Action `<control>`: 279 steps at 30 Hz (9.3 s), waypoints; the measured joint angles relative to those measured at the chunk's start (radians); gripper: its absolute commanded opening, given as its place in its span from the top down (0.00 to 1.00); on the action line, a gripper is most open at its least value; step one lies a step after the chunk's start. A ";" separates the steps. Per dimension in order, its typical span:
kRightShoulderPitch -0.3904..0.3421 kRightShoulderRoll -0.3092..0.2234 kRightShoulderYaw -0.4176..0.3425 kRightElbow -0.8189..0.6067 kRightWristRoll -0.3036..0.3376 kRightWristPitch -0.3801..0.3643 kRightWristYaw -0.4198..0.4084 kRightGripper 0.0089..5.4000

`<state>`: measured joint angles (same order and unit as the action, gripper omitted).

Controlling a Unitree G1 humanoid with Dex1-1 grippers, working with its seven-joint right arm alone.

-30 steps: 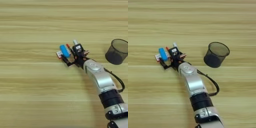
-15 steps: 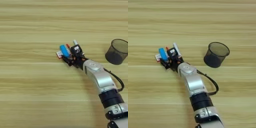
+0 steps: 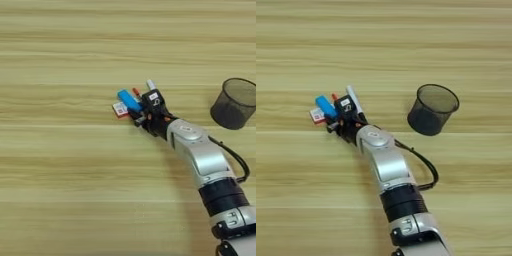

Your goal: Move the objects on the table

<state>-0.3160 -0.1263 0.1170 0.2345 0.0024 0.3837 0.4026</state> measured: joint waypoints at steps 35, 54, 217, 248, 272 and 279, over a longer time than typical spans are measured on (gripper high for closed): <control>-0.026 -0.039 -0.170 0.039 0.022 0.000 -0.099 0.74; -0.070 -0.069 -0.225 0.157 0.021 -0.006 -0.170 0.74; -0.017 0.028 0.005 0.063 0.023 0.001 0.000 0.00; -0.064 0.029 0.001 0.124 0.030 0.006 0.043 0.00; -0.076 0.024 -0.001 0.134 0.033 0.020 0.046 0.25; -0.076 0.024 -0.001 0.134 0.034 0.019 0.047 0.25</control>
<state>-0.3918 -0.1027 0.1157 0.3687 0.0362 0.4030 0.4493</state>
